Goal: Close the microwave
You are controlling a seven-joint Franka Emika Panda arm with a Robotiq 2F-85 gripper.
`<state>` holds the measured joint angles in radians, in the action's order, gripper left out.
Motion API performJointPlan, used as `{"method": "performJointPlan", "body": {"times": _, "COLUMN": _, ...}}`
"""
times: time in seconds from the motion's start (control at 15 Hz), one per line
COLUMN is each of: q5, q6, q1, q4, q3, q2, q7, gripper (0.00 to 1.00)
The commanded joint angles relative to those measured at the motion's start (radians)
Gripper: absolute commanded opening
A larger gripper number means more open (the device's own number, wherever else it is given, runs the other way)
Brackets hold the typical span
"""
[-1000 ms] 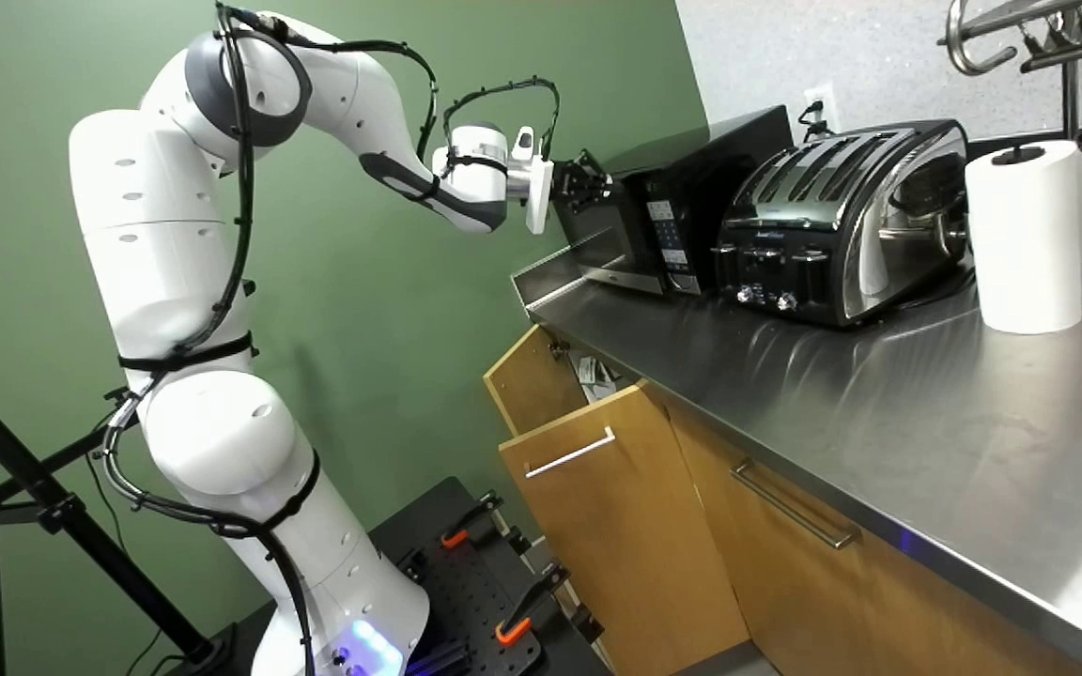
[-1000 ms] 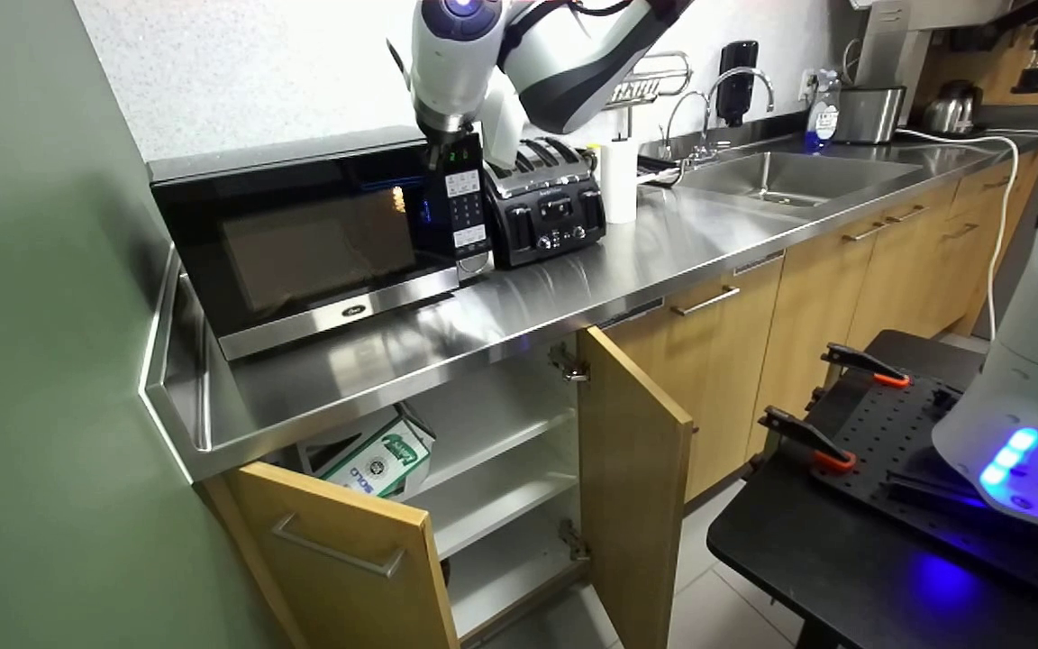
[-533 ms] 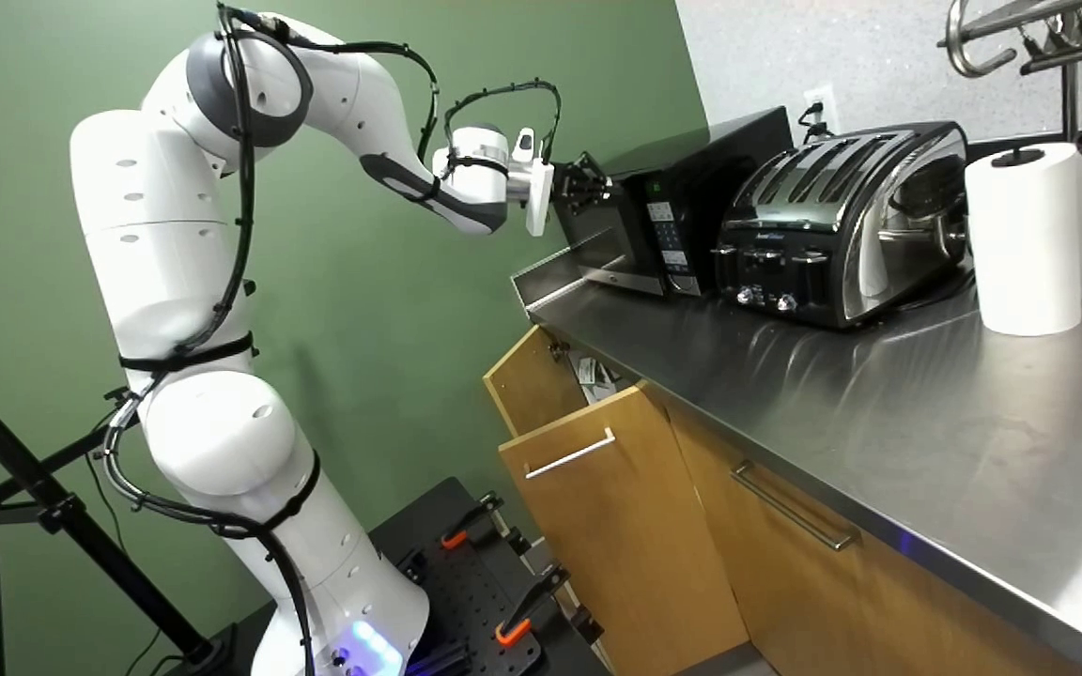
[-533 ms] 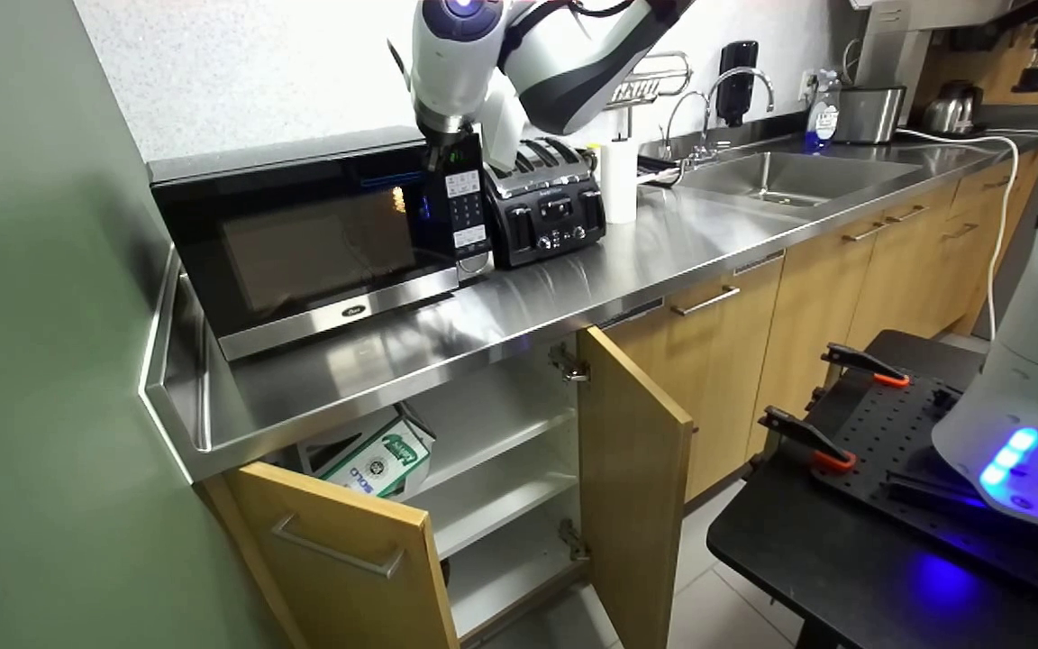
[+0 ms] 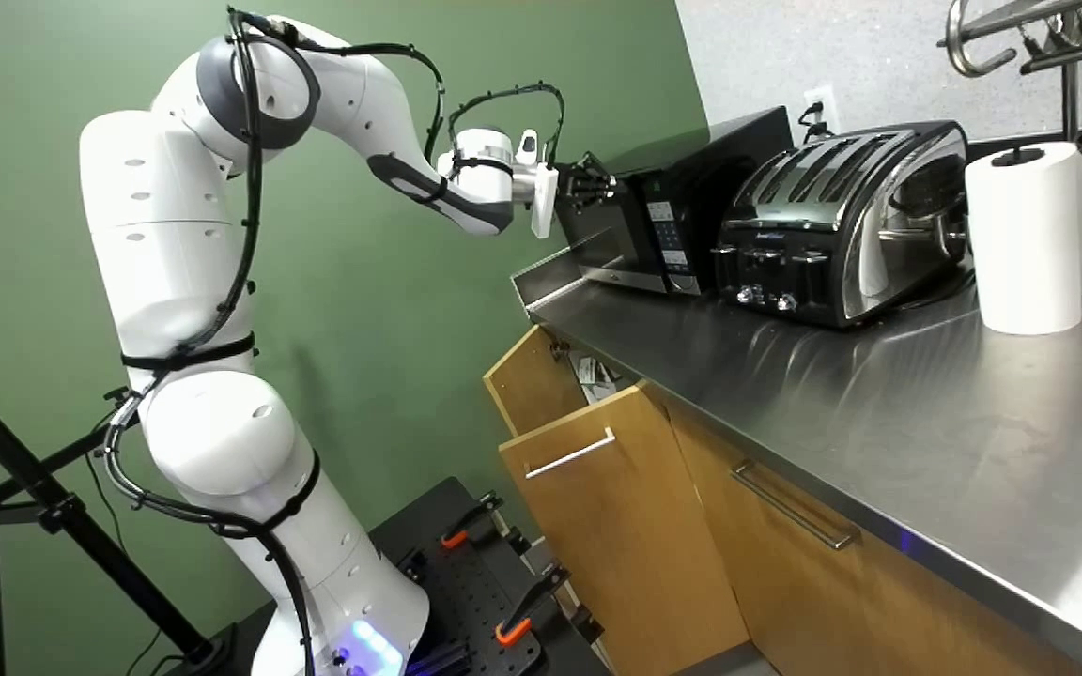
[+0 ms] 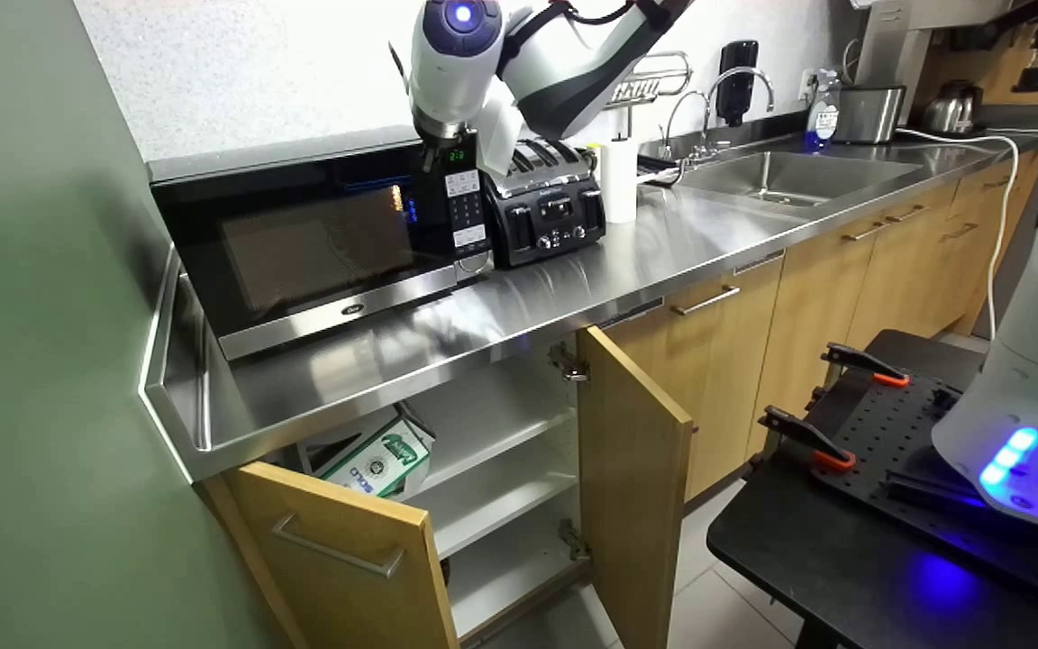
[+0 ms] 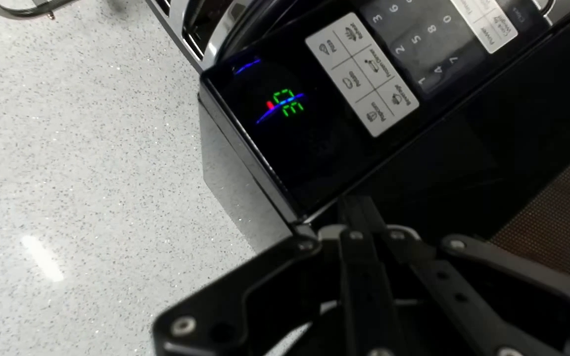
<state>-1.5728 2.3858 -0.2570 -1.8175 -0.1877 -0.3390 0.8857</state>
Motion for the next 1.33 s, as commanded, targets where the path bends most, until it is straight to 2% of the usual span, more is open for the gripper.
{"method": "performJointPlan", "body": {"times": 0.0, "q5": -0.078, "q6": -0.021, "q1": 0.001, "q4": 0.107, "q3": 0.016, "q2": -0.087, "q7": 0.070, "gripper": 0.00}}
{"method": "performJointPlan", "body": {"times": 0.33, "q5": -0.075, "q6": -0.054, "q1": -0.007, "q4": 0.106, "q3": 0.007, "q2": -0.085, "q7": 0.083, "gripper": 0.00}}
{"method": "performJointPlan", "body": {"times": 0.53, "q5": -0.001, "q6": -0.054, "q1": -0.001, "q4": 0.049, "q3": -0.011, "q2": -0.021, "q7": 0.041, "gripper": 0.00}}
{"method": "performJointPlan", "body": {"times": 0.87, "q5": 0.259, "q6": -0.032, "q1": 0.020, "q4": -0.055, "q3": -0.031, "q2": 0.126, "q7": -0.103, "gripper": 0.00}}
{"method": "performJointPlan", "body": {"times": 1.13, "q5": 0.534, "q6": 0.030, "q1": 0.037, "q4": -0.138, "q3": -0.028, "q2": 0.246, "q7": -0.307, "gripper": 0.00}}
{"method": "performJointPlan", "body": {"times": 1.27, "q5": 0.651, "q6": 0.026, "q1": 0.035, "q4": -0.168, "q3": -0.019, "q2": 0.288, "q7": -0.394, "gripper": 0.00}}
